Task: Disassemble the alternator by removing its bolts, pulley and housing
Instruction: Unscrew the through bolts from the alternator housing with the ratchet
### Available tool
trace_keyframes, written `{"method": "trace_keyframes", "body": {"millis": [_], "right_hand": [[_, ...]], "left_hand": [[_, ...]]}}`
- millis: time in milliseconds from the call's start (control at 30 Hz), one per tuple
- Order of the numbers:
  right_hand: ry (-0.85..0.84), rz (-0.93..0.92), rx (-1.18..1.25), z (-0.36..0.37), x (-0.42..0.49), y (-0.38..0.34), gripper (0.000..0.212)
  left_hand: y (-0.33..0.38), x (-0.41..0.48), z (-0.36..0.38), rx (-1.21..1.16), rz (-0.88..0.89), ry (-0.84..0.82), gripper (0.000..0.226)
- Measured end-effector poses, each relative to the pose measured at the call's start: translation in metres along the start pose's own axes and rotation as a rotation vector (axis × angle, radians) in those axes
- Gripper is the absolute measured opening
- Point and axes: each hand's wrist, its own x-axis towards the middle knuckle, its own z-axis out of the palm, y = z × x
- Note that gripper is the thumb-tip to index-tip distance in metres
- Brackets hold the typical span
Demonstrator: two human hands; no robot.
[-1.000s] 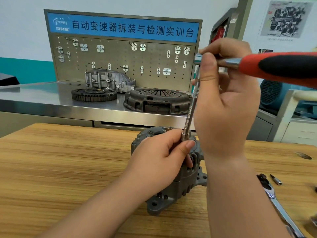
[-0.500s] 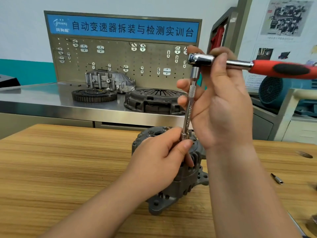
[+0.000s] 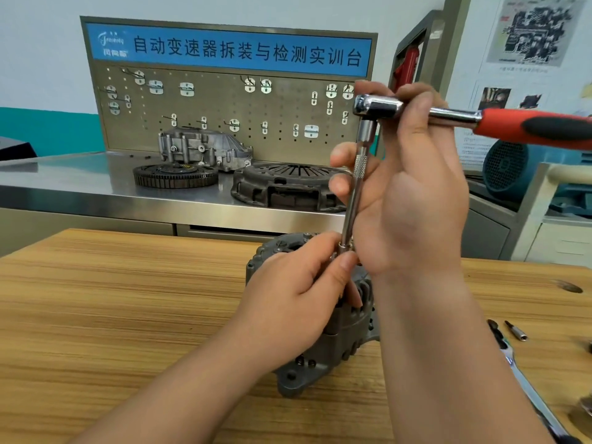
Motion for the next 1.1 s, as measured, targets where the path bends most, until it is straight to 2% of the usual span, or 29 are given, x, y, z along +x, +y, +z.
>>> {"method": "trace_keyframes", "body": {"millis": [100, 167, 233, 300, 367, 433, 467, 533, 633, 700, 767, 833, 900, 1000, 1033, 1067, 1100], "right_hand": [[-0.061, 0.113, 0.164, -0.005, 0.004, -0.001, 0.025], [-0.078, 0.120, 0.173, -0.009, 0.005, -0.002, 0.024], [-0.062, -0.006, -0.023, -0.011, 0.005, -0.003, 0.018], [-0.076, -0.259, -0.376, -0.011, 0.005, -0.003, 0.013], [-0.104, -0.530, -0.705, -0.011, 0.004, 0.001, 0.015], [-0.080, -0.630, -0.816, -0.008, 0.001, 0.006, 0.017], [-0.070, -0.600, -0.792, -0.007, 0.000, 0.006, 0.017], [-0.076, -0.418, -0.603, -0.003, -0.001, 0.004, 0.015], [-0.127, -0.043, -0.099, -0.002, 0.000, 0.001, 0.018], [-0.168, 0.140, 0.190, -0.006, 0.002, 0.000, 0.023], [-0.197, 0.219, 0.335, -0.010, 0.004, -0.001, 0.026], [-0.200, 0.203, 0.314, -0.013, 0.006, -0.002, 0.024], [-0.176, 0.061, 0.071, -0.013, 0.005, -0.002, 0.018], [-0.115, -0.490, -0.647, -0.015, 0.006, 0.000, 0.015], [-0.115, -0.624, -0.790, -0.014, 0.005, 0.002, 0.018], [-0.098, -0.684, -0.836, -0.013, 0.004, 0.004, 0.020], [-0.066, -0.670, -0.808, -0.011, 0.002, 0.005, 0.019]], "left_hand": [[0.000, 0.001, 0.000, -0.043, -0.040, -0.032, 0.025], [0.001, 0.002, 0.000, -0.042, -0.070, -0.040, 0.031], [-0.001, 0.002, 0.001, -0.009, -0.084, -0.039, 0.026], [-0.002, 0.002, 0.001, -0.011, -0.098, -0.028, 0.020], [0.000, 0.002, 0.002, -0.017, -0.104, -0.013, 0.026], [0.001, 0.002, 0.003, -0.028, -0.099, 0.003, 0.036], [0.001, 0.002, 0.004, -0.035, -0.096, 0.007, 0.038], [0.000, 0.002, 0.004, -0.046, -0.080, 0.011, 0.038], [-0.001, 0.000, 0.003, -0.038, -0.047, 0.016, 0.029], [-0.001, 0.000, 0.002, -0.018, -0.023, 0.014, 0.022], [-0.001, 0.000, 0.001, -0.003, -0.020, -0.010, 0.024], [0.000, 0.001, 0.000, 0.012, -0.044, -0.032, 0.028], [0.000, 0.002, 0.000, 0.028, -0.066, -0.034, 0.028], [0.000, 0.003, 0.001, 0.028, -0.089, -0.029, 0.026], [0.000, 0.003, 0.001, 0.033, -0.088, -0.025, 0.027], [0.000, 0.003, 0.001, 0.030, -0.087, -0.022, 0.028], [0.000, 0.003, 0.001, 0.016, -0.088, -0.020, 0.027]]}}
